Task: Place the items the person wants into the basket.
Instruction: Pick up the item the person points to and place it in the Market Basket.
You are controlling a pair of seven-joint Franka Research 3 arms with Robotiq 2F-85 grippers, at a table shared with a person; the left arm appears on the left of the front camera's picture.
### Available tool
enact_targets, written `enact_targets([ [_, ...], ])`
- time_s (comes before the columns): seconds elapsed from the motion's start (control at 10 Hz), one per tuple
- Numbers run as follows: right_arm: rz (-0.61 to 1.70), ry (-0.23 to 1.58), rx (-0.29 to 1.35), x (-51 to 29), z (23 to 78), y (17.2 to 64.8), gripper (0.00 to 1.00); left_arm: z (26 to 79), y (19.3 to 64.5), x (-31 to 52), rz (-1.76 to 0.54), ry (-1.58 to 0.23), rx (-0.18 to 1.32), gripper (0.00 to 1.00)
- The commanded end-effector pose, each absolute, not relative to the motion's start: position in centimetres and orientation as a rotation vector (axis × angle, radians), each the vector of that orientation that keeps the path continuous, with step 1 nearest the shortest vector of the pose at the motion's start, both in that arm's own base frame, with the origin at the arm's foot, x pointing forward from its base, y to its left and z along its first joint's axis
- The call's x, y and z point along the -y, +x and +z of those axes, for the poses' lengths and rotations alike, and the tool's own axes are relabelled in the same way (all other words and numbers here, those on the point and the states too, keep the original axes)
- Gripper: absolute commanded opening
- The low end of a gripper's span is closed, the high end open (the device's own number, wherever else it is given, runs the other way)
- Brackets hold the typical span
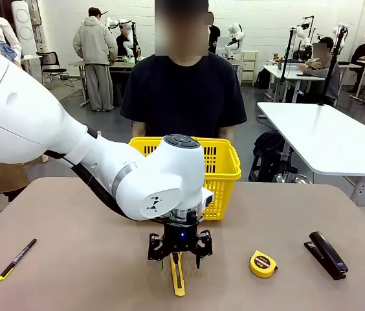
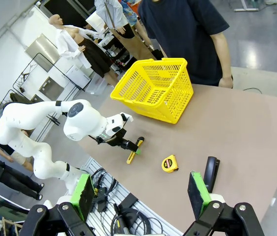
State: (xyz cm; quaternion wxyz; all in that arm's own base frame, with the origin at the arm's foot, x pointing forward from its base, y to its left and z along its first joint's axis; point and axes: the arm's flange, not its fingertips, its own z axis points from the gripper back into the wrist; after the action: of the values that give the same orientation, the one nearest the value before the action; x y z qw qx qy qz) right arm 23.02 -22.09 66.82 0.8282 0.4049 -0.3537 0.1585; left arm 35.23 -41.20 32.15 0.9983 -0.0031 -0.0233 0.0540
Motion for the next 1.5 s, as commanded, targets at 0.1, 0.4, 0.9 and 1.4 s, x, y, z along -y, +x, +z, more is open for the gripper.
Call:
enact_targets([
  [0.1, 0.352, 0.881, 0.773, 22.1, 67.0, 23.1, 1.00, 31.2, 36.0, 42.0, 0.122, 0.007, 0.074, 1.00],
  [0.4, 0.352, 0.881, 0.773, 22.1, 67.0, 23.1, 1.00, 30.1, 36.5, 41.8, 0.127, 0.007, 0.057, 1.00],
  [0.9, 0.352, 0.881, 0.773, 22.1, 67.0, 23.1, 1.00, 29.9, 36.5, 41.7, 0.100, 0.015, 0.053, 0.35],
  [1.4, 0.352, 0.881, 0.773, 22.1, 67.0, 23.1, 1.00, 30.1, 36.4, 41.6, 0.100, 0.011, 0.052, 0.03],
])
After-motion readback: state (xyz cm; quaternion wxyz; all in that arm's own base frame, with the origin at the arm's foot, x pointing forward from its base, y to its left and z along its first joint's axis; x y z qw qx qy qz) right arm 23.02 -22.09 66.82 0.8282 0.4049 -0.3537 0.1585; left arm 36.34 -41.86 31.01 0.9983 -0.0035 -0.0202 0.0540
